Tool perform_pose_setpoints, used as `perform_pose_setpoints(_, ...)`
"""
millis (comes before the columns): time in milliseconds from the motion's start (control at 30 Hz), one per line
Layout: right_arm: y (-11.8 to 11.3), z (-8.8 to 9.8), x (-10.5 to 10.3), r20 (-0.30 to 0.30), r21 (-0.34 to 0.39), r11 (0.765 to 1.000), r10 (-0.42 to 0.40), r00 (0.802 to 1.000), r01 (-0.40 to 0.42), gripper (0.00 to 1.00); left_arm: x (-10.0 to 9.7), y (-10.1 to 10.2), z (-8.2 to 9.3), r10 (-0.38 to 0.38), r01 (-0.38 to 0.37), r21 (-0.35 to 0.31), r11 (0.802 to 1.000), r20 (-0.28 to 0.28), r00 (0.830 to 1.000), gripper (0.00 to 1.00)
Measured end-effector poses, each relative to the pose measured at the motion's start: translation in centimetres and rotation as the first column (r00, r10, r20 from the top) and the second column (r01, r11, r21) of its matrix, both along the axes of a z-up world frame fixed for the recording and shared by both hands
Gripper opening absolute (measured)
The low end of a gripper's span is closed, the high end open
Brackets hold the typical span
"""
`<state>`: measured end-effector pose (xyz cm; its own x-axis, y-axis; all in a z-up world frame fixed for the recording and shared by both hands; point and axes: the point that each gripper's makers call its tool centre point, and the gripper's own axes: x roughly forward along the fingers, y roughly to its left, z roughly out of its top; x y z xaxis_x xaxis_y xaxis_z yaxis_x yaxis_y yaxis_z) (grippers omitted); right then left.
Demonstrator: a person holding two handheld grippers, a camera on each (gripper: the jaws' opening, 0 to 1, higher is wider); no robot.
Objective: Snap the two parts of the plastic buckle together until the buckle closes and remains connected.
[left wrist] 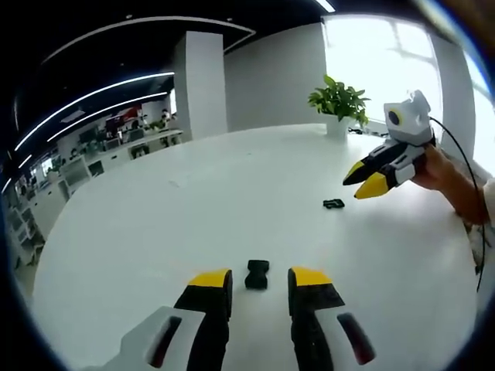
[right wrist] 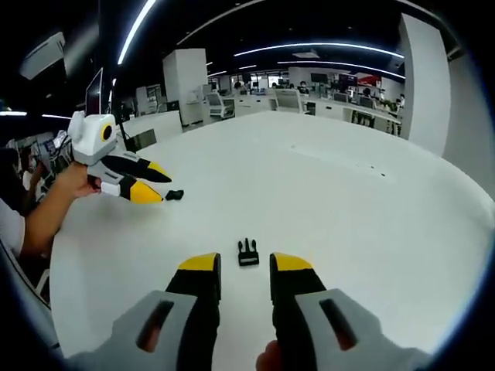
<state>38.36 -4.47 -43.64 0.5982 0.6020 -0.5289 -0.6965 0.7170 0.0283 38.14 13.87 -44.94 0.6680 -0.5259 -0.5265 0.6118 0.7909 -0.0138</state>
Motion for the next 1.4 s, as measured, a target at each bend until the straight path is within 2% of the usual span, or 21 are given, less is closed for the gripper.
perform_pose_setpoints(500,0.2,-0.9,0.3,-0.012,0.009,1.0,-0.006,1.0,0.007,0.25,0.1,-0.5,-1.3,-0.02,0.021,0.013,1.0,-0.031,0.999,0.27)
perform_pose_setpoints(1400,0.6,-2.1,0.8,0.001,-0.01,1.0,0.002,1.0,-0.002,0.22,0.4,-0.1,-1.4,0.001,-0.003,-0.03,1.0,-0.038,0.999,0.18)
